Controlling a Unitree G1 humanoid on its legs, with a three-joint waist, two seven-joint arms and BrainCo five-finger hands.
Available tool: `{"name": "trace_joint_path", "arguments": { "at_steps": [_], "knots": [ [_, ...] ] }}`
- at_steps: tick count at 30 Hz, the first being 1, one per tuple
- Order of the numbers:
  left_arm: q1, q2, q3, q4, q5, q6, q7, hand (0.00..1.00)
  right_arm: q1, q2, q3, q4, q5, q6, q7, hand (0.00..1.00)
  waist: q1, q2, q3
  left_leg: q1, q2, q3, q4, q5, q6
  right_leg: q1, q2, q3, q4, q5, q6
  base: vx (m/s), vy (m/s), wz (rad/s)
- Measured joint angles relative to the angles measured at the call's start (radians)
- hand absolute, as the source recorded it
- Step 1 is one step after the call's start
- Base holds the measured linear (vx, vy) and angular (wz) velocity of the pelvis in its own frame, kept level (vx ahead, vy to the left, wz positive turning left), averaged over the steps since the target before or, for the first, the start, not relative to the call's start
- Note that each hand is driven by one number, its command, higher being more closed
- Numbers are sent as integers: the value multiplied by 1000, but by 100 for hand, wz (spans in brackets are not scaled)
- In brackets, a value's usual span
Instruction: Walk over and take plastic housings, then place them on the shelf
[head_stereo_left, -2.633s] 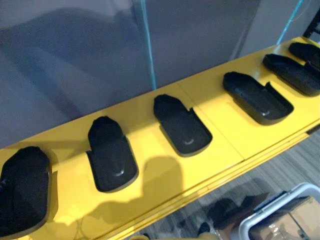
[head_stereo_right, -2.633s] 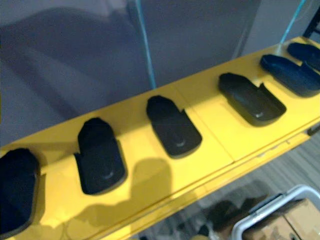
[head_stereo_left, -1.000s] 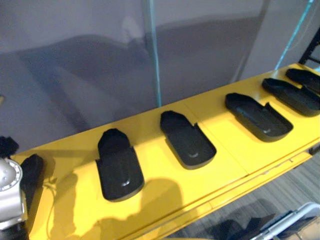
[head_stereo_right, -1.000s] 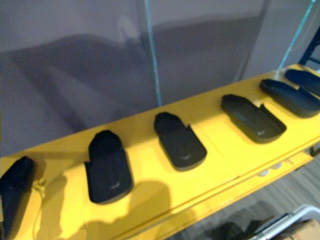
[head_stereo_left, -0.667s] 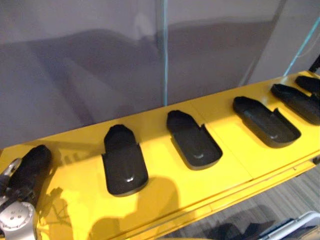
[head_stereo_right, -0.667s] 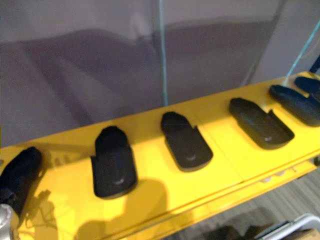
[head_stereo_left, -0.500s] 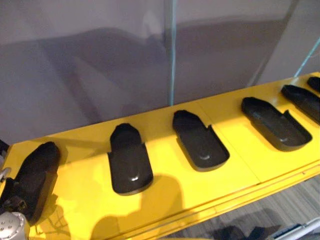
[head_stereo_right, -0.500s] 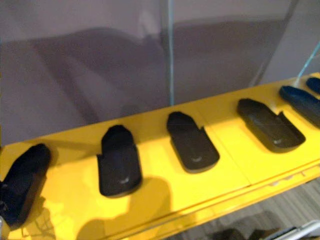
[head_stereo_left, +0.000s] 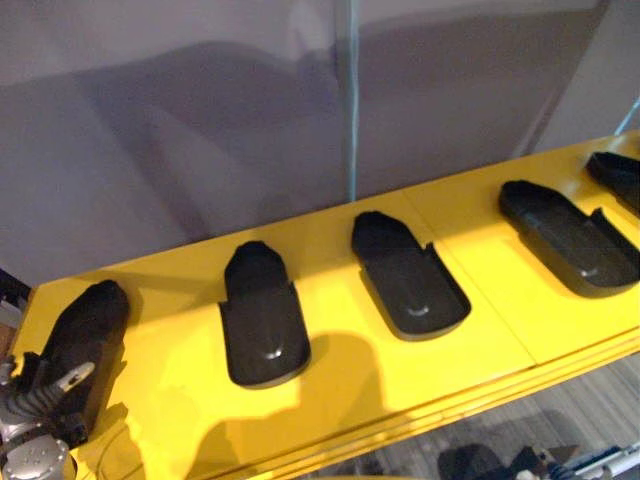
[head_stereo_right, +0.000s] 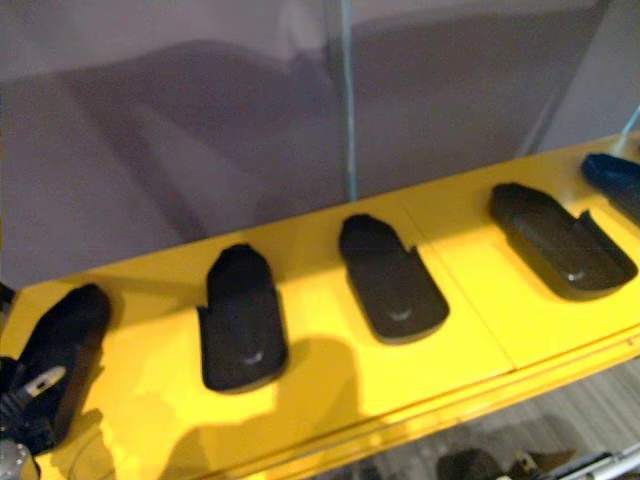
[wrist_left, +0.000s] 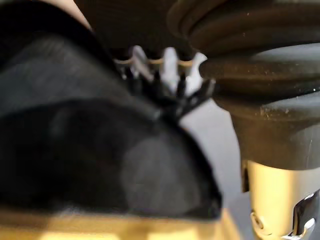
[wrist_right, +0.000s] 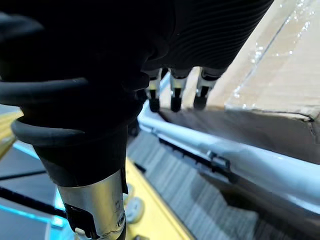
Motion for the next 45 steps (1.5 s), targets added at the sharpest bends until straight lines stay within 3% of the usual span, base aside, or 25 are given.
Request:
{"name": "trace_joint_path", "arguments": {
  "at_steps": [6, 14, 23, 28, 45],
  "knots": [
    [21, 60, -44, 9, -20, 24, -119, 0, 4, -3, -1, 1, 0, 1, 5, 0, 0, 1, 1, 0, -2, 1, -1, 3, 3, -1, -1, -1, 0, 0, 0, 0, 0, 0],
    [22, 69, -48, 13, -99, 59, -118, 0, -1, -20, 1, 1, 0, 4, 7, 0, 1, 4, -1, -1, -4, 0, -13, 12, 5, -7, -1, -2, 0, 0, 0, 0, 0, 1],
    [22, 69, -82, -22, -140, 59, -120, 0, -6, -21, 21, 5, 0, 25, 24, 0, 10, 5, -1, -3, -7, -14, -19, 17, 7, -1, -4, -25, 0, 1, 1, -5, -4, 4],
    [22, 68, -90, -37, -206, 57, -126, 0, -19, -21, 21, 40, 1, 27, 26, 0, 20, 1, 2, -3, -8, -17, -19, 19, 9, 1, -5, -30, 0, 1, 1, -4, -1, 1],
    [23, 44, -137, -72, -204, 18, -134, 0, -43, -21, 51, 47, 0, 27, 33, 0, 23, -17, 13, -1, -24, -32, -43, 38, 18, 4, -19, -49, 0, 6, 9, -8, -1, 3]
  ]
}}
